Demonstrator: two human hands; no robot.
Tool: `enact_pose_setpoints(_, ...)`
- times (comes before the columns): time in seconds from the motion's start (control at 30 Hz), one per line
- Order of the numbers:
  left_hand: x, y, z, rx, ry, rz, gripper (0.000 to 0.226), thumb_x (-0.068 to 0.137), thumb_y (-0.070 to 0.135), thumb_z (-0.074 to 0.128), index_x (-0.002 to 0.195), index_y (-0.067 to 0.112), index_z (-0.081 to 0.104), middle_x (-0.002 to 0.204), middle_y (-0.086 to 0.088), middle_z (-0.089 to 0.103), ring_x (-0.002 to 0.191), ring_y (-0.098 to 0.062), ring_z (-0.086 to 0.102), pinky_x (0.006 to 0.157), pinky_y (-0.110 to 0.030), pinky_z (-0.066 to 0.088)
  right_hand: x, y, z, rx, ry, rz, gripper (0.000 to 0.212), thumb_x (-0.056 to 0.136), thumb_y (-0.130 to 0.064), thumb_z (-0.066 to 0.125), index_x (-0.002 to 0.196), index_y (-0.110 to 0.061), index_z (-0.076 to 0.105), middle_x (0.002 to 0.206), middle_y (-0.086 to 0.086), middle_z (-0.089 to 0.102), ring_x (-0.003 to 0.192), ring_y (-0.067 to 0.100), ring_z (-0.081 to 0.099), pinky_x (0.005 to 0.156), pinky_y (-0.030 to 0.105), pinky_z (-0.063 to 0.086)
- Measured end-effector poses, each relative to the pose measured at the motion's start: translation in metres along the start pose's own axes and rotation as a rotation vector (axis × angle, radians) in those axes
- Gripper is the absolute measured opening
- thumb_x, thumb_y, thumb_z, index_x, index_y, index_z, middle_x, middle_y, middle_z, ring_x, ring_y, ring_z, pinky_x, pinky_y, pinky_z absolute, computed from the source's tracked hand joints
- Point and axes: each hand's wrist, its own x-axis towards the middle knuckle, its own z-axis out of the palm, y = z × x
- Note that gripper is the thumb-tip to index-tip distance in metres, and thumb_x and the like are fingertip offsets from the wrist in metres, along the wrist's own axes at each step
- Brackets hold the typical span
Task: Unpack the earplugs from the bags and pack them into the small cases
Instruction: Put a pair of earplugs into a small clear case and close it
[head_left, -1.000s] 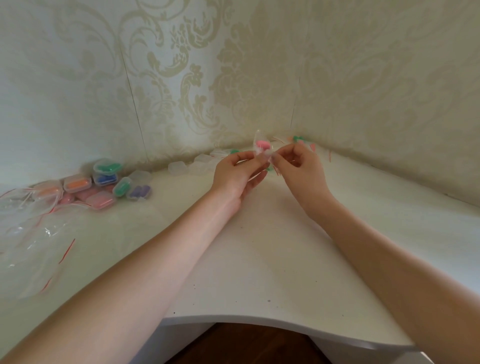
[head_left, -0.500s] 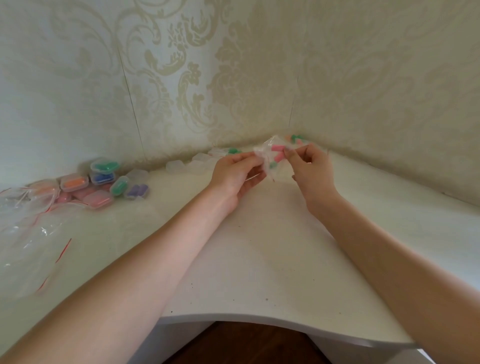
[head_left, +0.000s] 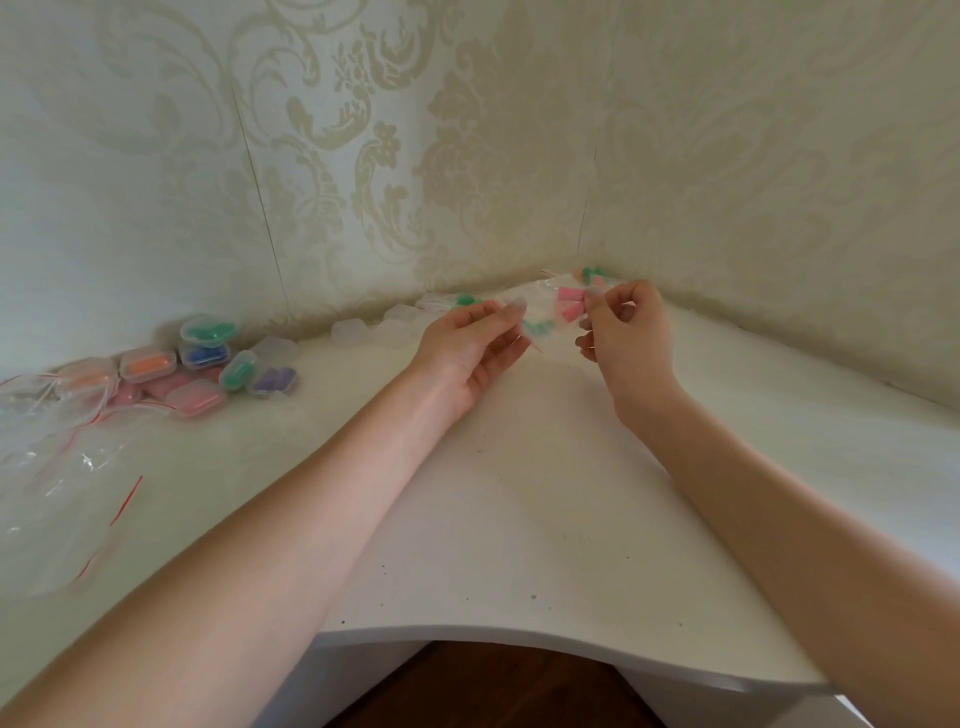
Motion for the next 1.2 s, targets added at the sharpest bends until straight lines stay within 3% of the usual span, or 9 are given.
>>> enact_pose_setpoints(0.07,-0.001,0.000,0.001,-0.010,-0.005,-0.011,0.010,0.083,0.003,0.067,0.077,0.007,0.061,0.060,-0.001,0.063,0.056,-0.009,0.061,0.063,-0.024,0.059,0.000,0.003,0.000,-0.088,0.023,-0.054,0.017,0.094,-0.016,0.055,0.082,-0.015,0.043,0.072,-0.008,0.061,0.068,0.012,0.055,0.058,0.021,0.046)
enact_pose_setpoints(0.17,-0.001,0.001,0.000,-0.018,0.004,-0.014,0.007,0.087,0.006,0.064,0.080,0.004,0.064,0.066,-0.005,0.067,0.056,-0.010,0.066,0.057,-0.023,0.058,0.000,0.003,-0.005,-0.416,0.097,-0.343,0.018,0.085,-0.018,0.064,0.092,-0.017,0.047,0.094,-0.002,0.056,0.087,0.018,0.050,0.076,0.028,0.039)
enact_pose_setpoints(0.23,0.001,-0.001,-0.001,-0.006,0.003,-0.006,0.010,0.089,0.005,0.060,0.081,0.002,0.065,0.068,-0.007,0.068,0.059,-0.012,0.068,0.060,-0.022,0.058,-0.005,-0.003,-0.001,-0.435,-0.004,-0.494,0.017,0.082,-0.020,0.068,0.094,-0.017,0.055,0.093,-0.005,0.055,0.085,0.014,0.050,0.076,0.024,0.039)
enact_pose_setpoints(0.33,0.000,-0.004,-0.001,0.021,-0.022,0.005,0.010,0.090,-0.001,0.056,0.086,-0.002,0.066,0.078,-0.013,0.069,0.066,-0.014,0.069,0.064,-0.022,0.058,-0.019,-0.004,0.009,-0.457,-0.250,-0.544,0.016,0.083,-0.021,0.070,0.097,-0.016,0.066,0.086,-0.007,0.058,0.079,0.006,0.050,0.069,0.011,0.037)
enact_pose_setpoints(0.47,0.000,-0.004,0.000,0.021,-0.013,0.000,0.007,0.089,-0.001,0.058,0.088,-0.004,0.064,0.084,-0.016,0.068,0.066,-0.015,0.070,0.068,-0.023,0.059,-0.014,0.002,0.009,-0.507,-0.318,-0.520,0.014,0.084,-0.015,0.068,0.098,-0.016,0.069,0.085,-0.001,0.063,0.080,0.013,0.055,0.071,0.014,0.041)
enact_pose_setpoints(0.6,-0.002,-0.005,0.002,0.079,0.018,0.047,0.008,0.087,0.002,0.063,0.079,0.001,0.063,0.077,-0.012,0.066,0.062,-0.015,0.067,0.068,-0.025,0.059,-0.014,0.001,0.006,-0.530,-0.329,-0.497,0.013,0.086,-0.016,0.066,0.099,-0.019,0.068,0.086,0.001,0.063,0.084,0.017,0.055,0.076,0.031,0.047)
enact_pose_setpoints(0.8,0.000,-0.005,0.001,0.158,0.058,0.081,0.018,0.081,0.006,0.072,0.068,0.008,0.060,0.082,-0.013,0.067,0.082,-0.025,0.068,0.064,-0.028,0.058,-0.017,-0.001,0.007,-0.546,-0.327,-0.433,0.012,0.086,-0.020,0.063,0.096,-0.022,0.069,0.083,-0.006,0.064,0.085,0.013,0.055,0.074,0.026,0.045)
enact_pose_setpoints(0.97,-0.001,-0.005,0.001,0.189,0.090,0.110,0.026,0.080,0.009,0.073,0.066,0.009,0.052,0.067,-0.006,0.069,0.068,-0.018,0.069,0.058,-0.026,0.056,-0.018,-0.001,0.008,-0.468,-0.362,-0.332,0.013,0.086,-0.014,0.062,0.091,-0.014,0.073,0.074,-0.011,0.065,0.067,-0.001,0.058,0.063,0.008,0.042)
enact_pose_setpoints(1.2,0.003,-0.006,0.000,0.166,0.031,0.137,0.015,0.084,0.008,0.069,0.073,0.004,0.059,0.061,-0.004,0.067,0.060,-0.013,0.066,0.061,-0.021,0.056,-0.013,0.001,0.008,-0.242,-0.284,-0.156,0.015,0.087,-0.016,0.063,0.081,-0.018,0.076,0.062,-0.015,0.065,0.059,-0.008,0.056,0.060,0.009,0.041)
